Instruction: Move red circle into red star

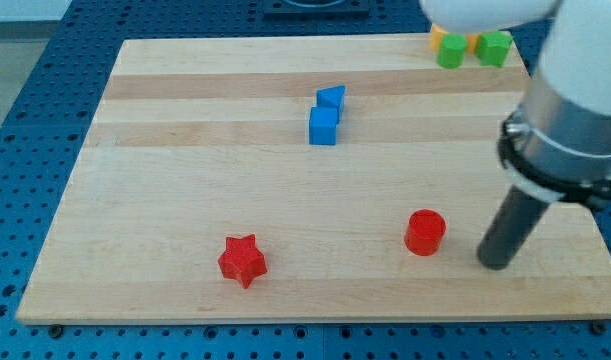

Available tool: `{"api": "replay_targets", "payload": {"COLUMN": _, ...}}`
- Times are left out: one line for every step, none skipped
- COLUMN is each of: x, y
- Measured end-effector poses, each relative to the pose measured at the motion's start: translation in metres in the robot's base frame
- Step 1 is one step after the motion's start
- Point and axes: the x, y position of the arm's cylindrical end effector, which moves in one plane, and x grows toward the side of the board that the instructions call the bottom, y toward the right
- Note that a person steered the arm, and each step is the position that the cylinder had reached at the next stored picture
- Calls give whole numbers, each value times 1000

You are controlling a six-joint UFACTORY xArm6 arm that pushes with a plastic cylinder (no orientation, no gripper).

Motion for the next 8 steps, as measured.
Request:
{"api": "replay_targets", "payload": {"x": -15, "y": -7}}
{"api": "replay_targets", "payload": {"x": -16, "y": -45}}
{"api": "replay_targets", "payload": {"x": -16, "y": -92}}
{"api": "replay_targets", "payload": {"x": -17, "y": -106}}
{"api": "replay_targets", "payload": {"x": -33, "y": -105}}
{"api": "replay_targets", "payload": {"x": -46, "y": -116}}
{"api": "replay_targets", "payload": {"x": -39, "y": -145}}
{"api": "replay_targets", "payload": {"x": -18, "y": -174}}
